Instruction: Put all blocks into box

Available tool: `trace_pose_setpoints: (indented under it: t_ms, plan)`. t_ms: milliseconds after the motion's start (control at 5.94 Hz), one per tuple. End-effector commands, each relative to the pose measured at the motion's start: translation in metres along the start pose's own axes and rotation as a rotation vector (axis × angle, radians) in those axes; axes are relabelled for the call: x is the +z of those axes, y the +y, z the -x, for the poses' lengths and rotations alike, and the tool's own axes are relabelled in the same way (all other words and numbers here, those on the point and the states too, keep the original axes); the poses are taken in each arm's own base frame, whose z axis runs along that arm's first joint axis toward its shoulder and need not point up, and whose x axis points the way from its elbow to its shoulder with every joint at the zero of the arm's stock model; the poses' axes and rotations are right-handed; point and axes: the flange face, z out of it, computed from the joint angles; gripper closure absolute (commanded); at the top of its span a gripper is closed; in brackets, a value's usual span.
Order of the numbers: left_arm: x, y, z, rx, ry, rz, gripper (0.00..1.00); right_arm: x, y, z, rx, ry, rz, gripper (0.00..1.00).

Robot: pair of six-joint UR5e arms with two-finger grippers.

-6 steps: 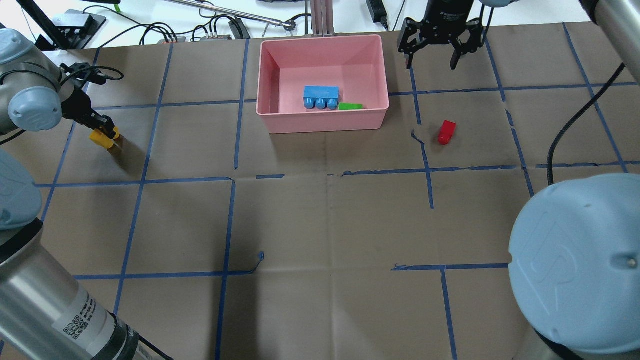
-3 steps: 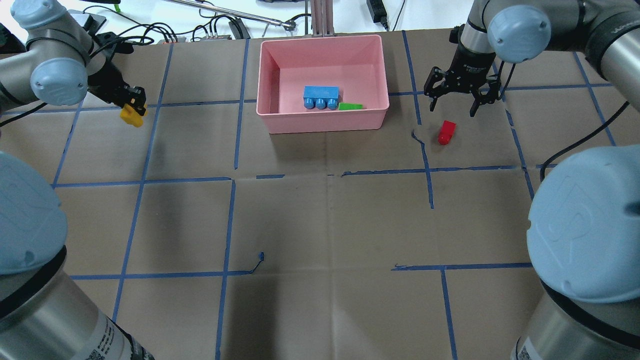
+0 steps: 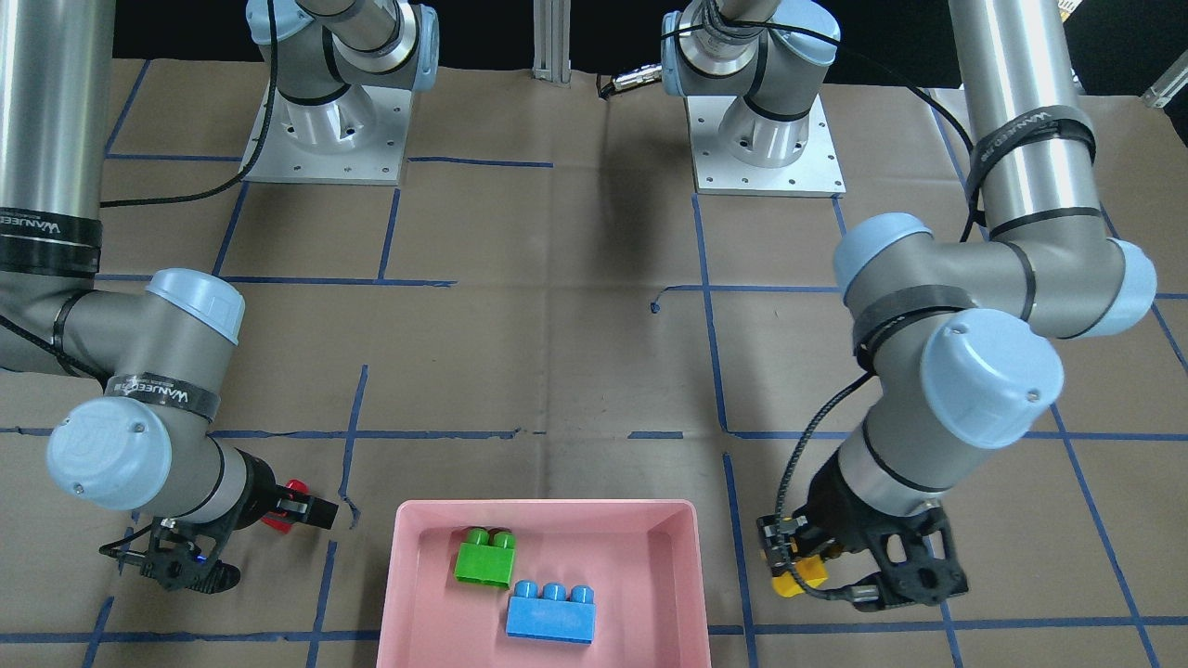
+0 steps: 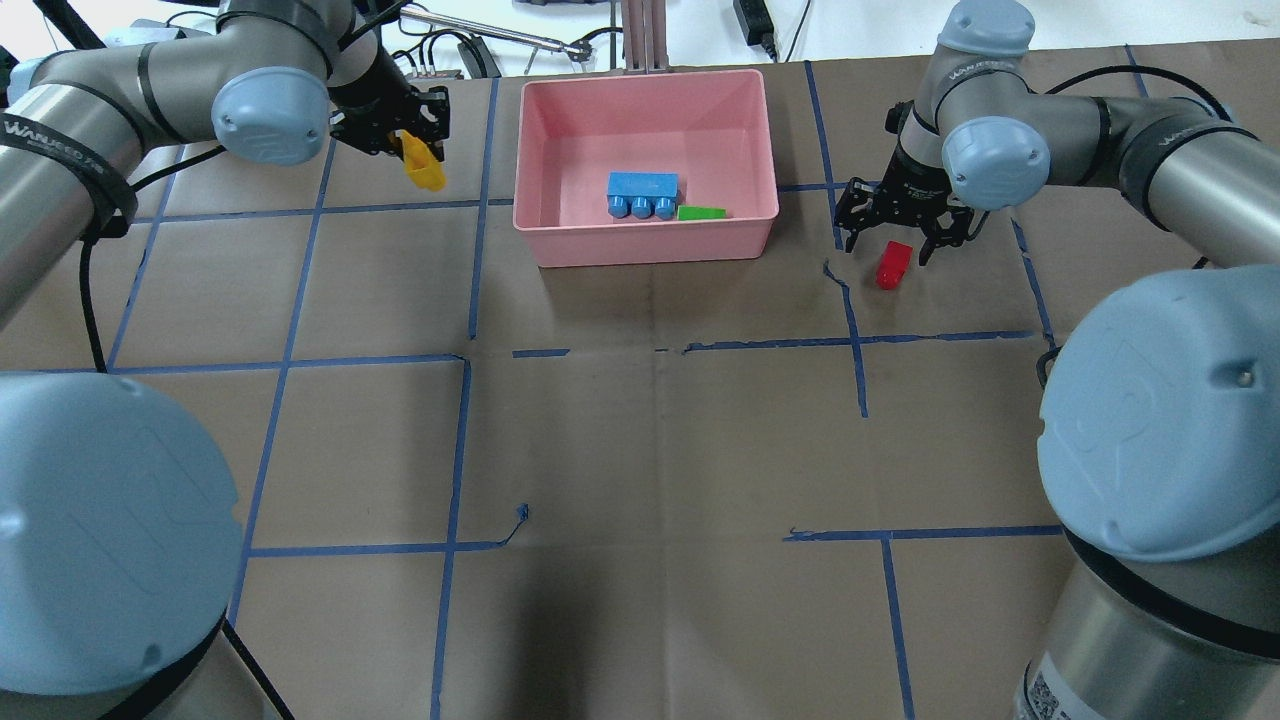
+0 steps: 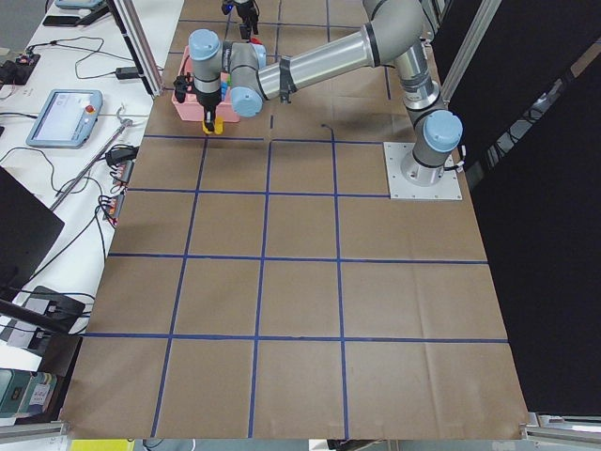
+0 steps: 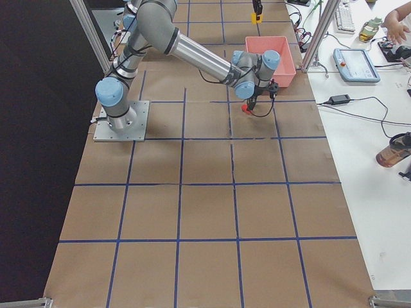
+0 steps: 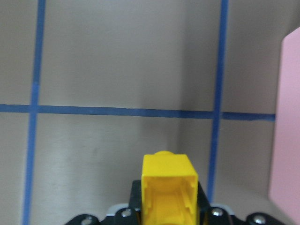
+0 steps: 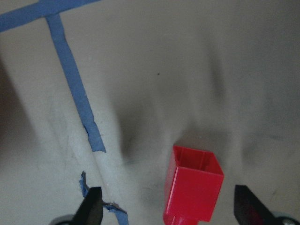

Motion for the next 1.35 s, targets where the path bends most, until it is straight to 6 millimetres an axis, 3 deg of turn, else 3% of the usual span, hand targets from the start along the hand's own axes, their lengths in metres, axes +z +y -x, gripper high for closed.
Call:
trace_pose_setpoints:
  t_ms: [0,337,505,673,842,1010,1178]
  plan:
    - [0.012,0.017,-0.071,-0.142,0.103,-0.029,1.0,0.006,0.002,-0.001,0.002,0.003,0.008,0.17]
    - [0.036,0.04,-0.103,-0.133,0.098,0.011,1.0,0.006,0.001,-0.002,-0.007,0.006,0.007,0.46]
    - [0.04,0.04,-0.103,-0.142,0.094,0.015,0.01,0.005,0.001,-0.002,-0.009,0.011,0.005,0.64]
    - [0.03,0.04,-0.103,-0.147,0.097,0.003,0.0,0.003,0.0,-0.002,-0.009,0.01,0.002,0.75]
    - [0.022,0.033,-0.099,-0.141,0.098,-0.016,0.0,-0.003,-0.001,-0.001,-0.011,0.011,-0.007,0.78]
    - [0.019,0.037,-0.093,-0.123,0.086,-0.013,0.01,-0.022,-0.008,0.0,-0.012,0.006,-0.04,0.78]
    - [0.005,0.038,-0.087,-0.089,0.033,-0.034,0.01,-0.066,-0.018,0.005,-0.014,-0.001,-0.063,0.78]
